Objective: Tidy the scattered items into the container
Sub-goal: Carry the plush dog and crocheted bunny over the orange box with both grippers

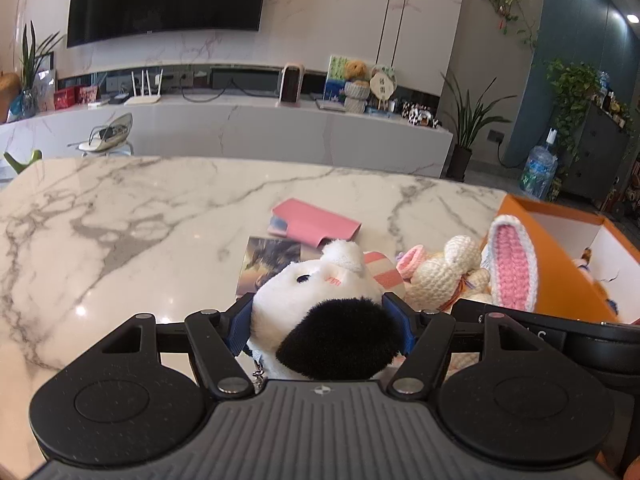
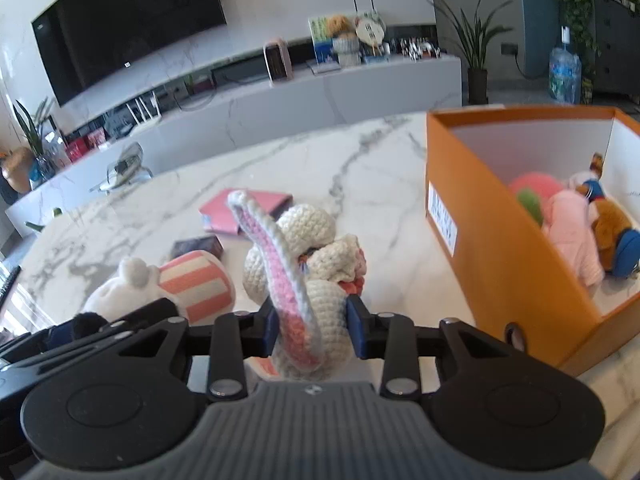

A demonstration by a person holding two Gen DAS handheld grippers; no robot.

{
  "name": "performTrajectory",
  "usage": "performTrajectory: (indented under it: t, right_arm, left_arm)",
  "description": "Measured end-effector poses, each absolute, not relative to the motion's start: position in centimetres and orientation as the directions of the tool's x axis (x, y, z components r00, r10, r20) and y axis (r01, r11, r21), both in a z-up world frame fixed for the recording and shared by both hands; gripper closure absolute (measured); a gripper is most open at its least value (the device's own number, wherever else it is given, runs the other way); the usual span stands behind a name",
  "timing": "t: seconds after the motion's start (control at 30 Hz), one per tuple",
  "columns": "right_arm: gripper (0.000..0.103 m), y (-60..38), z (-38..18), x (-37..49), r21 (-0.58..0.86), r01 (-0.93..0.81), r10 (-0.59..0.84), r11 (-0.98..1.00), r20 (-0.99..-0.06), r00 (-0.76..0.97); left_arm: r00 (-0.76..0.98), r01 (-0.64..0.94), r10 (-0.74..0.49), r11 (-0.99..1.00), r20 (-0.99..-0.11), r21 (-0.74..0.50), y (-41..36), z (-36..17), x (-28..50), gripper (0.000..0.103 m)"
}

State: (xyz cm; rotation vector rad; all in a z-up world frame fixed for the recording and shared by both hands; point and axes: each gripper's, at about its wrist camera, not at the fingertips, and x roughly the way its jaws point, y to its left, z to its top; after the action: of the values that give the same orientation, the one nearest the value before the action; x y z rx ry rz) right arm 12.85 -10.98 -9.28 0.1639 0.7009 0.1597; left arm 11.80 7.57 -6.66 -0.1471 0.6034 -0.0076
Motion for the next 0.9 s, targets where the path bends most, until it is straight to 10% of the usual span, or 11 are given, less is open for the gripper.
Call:
performTrajectory:
  t: [0.9]
  right_arm:
    - [0.066, -22.4, -0.7, 5.1, 0.352, -0.012, 0.14, 0.936, -0.34, 0.93]
  left_arm:
    - [0.89, 0.114, -0.157, 0.986, -0.427, -0.125, -4.2, 1.3, 9.2, 0.025]
